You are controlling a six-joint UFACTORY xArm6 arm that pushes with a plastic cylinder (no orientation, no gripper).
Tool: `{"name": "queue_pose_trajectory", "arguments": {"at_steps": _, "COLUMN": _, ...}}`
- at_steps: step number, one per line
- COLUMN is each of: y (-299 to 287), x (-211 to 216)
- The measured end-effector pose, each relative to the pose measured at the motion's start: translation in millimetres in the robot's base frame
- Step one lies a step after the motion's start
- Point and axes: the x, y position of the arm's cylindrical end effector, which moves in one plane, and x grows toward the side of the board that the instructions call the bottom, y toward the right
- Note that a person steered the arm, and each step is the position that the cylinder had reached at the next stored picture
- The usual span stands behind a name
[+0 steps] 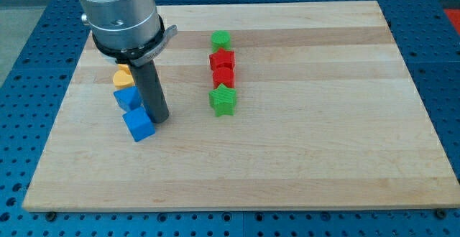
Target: Slide the blue triangle a bit left
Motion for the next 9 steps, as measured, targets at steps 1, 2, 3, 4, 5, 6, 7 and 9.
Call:
{"name": "queue_pose_trajectory", "arguments": {"at_steps": 1, "y": -10.7, "x": 0.1}}
{"name": "queue_pose_trajectory", "arguments": {"at_steps": 2, "y": -15.7, "x": 0.1}}
{"name": "queue_pose_trajectory", "arguments": {"at_steps": 3, "y": 7.9, "x": 8.0}}
{"name": "queue_pose_trajectory", "arguments": {"at_steps": 4, "y": 25.7, "x": 22.1}}
{"name": "queue_pose_trajectory", "arguments": {"at_steps": 5, "y": 25.3, "x": 24.8}}
{"name": "queue_pose_trajectory", "arguments": {"at_steps": 6, "y": 12.9, "x": -22.6}}
{"name": "queue_pose_trajectory", "arguments": {"at_steps": 7, "y": 12.9, "x": -22.8}}
{"name": "queue_pose_trajectory", "arguments": {"at_steps": 9, "y": -9.1, "x": -21.1}}
